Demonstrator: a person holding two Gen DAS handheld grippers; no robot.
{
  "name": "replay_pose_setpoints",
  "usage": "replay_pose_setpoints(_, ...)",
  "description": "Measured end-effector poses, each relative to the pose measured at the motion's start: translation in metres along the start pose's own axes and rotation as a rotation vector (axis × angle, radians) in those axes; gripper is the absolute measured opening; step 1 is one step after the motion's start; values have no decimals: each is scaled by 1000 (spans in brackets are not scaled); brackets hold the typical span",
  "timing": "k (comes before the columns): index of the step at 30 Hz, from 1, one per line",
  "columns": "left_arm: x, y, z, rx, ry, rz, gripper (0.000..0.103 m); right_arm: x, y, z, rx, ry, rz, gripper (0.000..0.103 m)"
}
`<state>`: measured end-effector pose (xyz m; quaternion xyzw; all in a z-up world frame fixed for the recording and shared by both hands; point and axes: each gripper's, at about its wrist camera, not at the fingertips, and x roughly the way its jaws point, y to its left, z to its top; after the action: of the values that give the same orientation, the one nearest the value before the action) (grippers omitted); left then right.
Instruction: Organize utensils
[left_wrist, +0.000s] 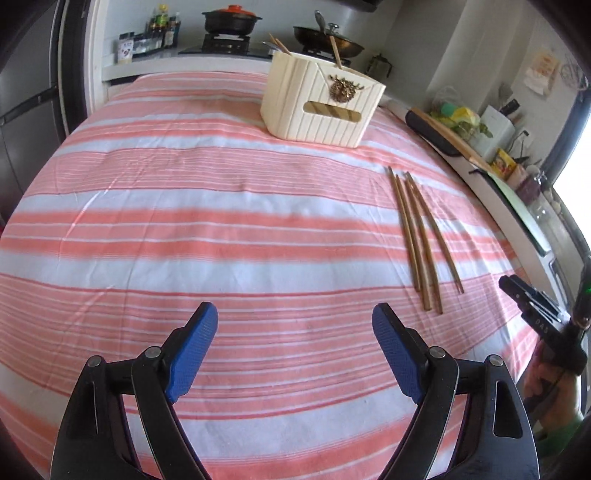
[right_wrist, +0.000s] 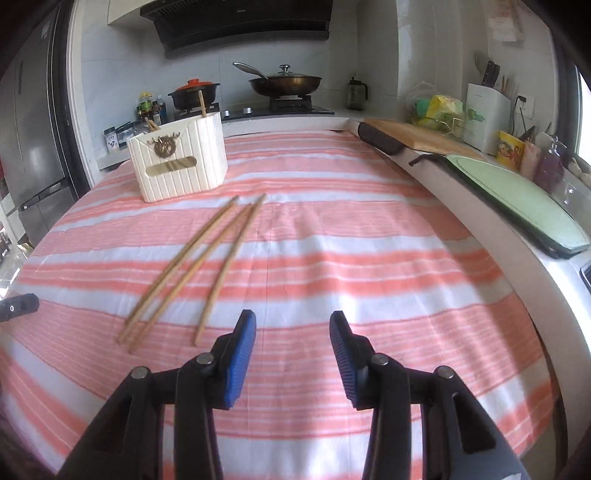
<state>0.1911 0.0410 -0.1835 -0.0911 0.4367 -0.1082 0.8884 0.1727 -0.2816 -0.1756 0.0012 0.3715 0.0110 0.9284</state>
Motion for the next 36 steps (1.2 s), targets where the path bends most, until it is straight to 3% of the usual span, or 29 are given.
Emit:
replay_pose_setpoints(10, 6, -33, 3, 72, 17, 30, 87, 13, -11, -11, -1, -15, 13, 42)
replay_pose_setpoints(15, 29, -68, 31, 176, 19, 9, 87, 30, -15, -14, 26, 59, 30, 42)
replay_pose_setpoints(21, 83, -101, 68, 240, 64, -27, 87, 31, -4, -16, -33, 56, -23, 43)
replay_pose_setpoints(27, 124, -118, 80, 327, 98, 84, 87, 30, -6, -15, -21, 54, -14, 44)
replay_pose_setpoints(32, 134, -123, 78, 357, 110, 106, 88, 30, -6, -15, -22, 54, -16, 44)
replay_pose_setpoints(34, 137, -126, 81, 367, 113, 100, 85, 30, -6, -15, -23, 53, -17, 44)
replay_pose_setpoints(35, 138, -127, 83, 364, 117, 89, 76, 30, -6, -15, -23, 53, -17, 44)
replay_pose_setpoints(36, 138, -128, 85, 359, 119, 77, 61, 30, -6, -15, -22, 53, -17, 44)
